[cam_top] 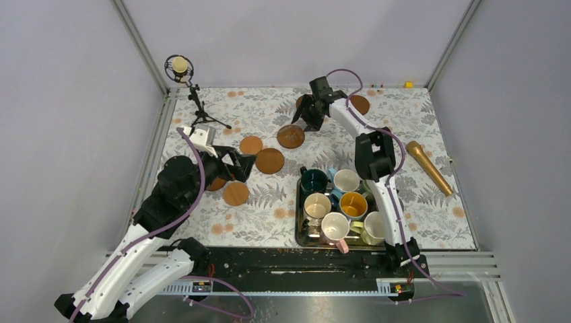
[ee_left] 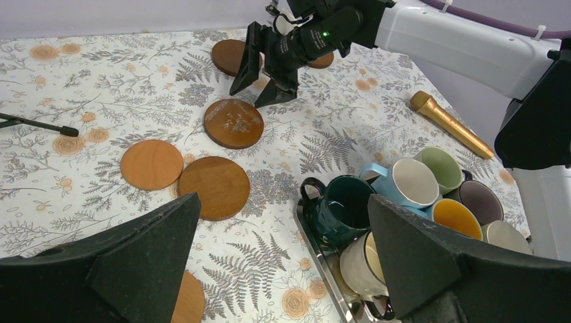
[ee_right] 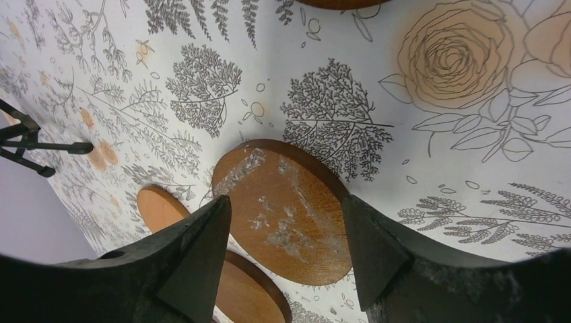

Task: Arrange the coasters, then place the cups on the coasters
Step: Move the coaster to the center of the board.

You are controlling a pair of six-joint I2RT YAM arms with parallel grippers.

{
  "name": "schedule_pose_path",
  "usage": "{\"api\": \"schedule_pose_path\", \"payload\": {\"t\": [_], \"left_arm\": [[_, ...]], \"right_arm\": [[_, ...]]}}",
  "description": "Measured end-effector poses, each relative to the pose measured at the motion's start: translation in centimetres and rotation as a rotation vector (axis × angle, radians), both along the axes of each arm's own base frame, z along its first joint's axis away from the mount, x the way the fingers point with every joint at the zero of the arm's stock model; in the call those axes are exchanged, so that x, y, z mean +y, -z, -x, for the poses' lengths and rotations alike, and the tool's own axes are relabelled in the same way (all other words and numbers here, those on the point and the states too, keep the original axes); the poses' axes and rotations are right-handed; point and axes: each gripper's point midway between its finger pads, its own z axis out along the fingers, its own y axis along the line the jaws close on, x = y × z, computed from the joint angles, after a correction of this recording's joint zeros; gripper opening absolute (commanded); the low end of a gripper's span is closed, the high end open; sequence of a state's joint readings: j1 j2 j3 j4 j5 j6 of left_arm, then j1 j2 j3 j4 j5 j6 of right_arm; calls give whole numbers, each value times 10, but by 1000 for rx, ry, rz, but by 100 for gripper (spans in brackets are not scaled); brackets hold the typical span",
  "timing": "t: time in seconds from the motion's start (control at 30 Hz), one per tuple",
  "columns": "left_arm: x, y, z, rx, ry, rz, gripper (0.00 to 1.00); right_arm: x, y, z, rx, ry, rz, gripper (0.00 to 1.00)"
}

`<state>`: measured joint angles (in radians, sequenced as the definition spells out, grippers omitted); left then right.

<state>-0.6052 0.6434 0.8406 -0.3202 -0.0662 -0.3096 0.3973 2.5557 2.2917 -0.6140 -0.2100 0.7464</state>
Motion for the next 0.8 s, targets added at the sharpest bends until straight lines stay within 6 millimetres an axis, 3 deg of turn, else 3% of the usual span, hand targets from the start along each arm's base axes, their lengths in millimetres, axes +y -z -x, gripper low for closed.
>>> {"api": "schedule_pose_path", "payload": {"t": [0.47, 0.8], "left_arm": [[6, 9, -11, 25, -62, -26, 99], [30, 47, -31, 155, -263, -108, 98]], "right_arm": [[31, -1, 33, 13, -186, 2, 67], [42, 0, 44, -3, -271, 12, 67]]}}
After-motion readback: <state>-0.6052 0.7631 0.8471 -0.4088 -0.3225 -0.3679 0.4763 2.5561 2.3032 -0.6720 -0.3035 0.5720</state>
